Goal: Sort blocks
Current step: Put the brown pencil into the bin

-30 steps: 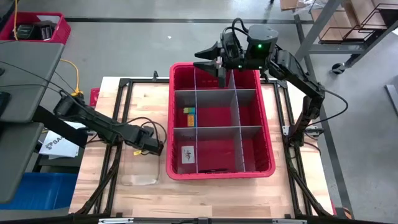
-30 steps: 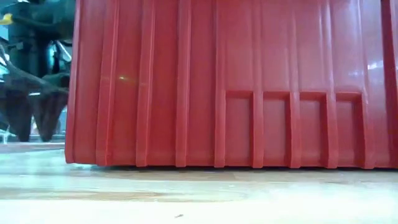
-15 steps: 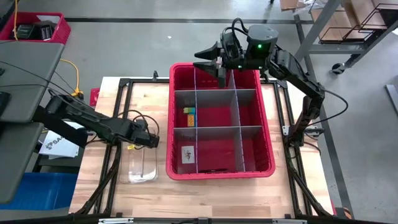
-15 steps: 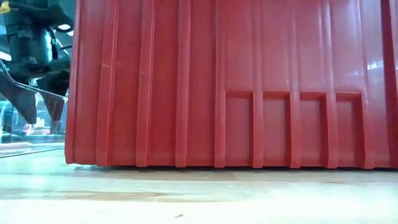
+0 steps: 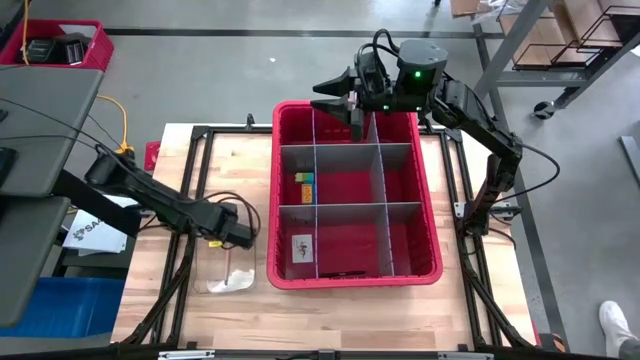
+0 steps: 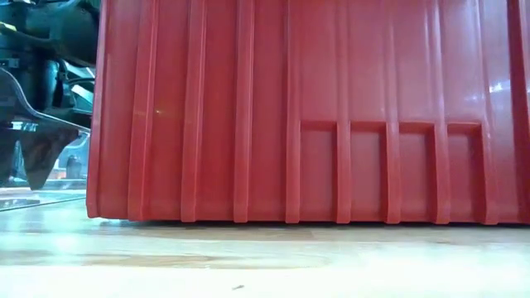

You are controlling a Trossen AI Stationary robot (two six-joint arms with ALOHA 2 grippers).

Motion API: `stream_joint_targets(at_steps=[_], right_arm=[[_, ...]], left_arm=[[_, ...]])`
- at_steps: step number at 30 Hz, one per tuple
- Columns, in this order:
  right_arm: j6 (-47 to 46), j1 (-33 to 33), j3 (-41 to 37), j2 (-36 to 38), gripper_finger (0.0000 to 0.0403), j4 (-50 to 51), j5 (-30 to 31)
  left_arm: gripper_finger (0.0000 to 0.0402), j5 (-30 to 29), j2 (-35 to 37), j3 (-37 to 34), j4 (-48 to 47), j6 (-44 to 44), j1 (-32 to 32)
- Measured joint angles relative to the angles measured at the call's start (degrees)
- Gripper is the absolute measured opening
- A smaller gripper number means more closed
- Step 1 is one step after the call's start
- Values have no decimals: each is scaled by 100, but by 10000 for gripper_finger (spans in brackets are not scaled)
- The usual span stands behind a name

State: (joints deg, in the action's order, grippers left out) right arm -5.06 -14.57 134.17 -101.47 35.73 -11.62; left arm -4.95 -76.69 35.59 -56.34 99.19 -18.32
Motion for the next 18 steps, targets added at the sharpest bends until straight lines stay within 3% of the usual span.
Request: stream_joint_targets(at_steps=[6, 9, 14, 18], right_arm=[[55, 0, 0, 0, 177, 0, -3], [57, 0, 0, 0, 177, 0, -46], [55, 0, 0, 0, 177, 0, -74], [55, 0, 0, 0, 177, -2, -100]], left_arm=[[210, -179, -179, -9, 383, 204, -92], [159, -262, -280, 1, 379, 231, -99], [26, -490, -555, -26, 240, 163, -92], [21, -479, -730, 0, 224, 89, -93]])
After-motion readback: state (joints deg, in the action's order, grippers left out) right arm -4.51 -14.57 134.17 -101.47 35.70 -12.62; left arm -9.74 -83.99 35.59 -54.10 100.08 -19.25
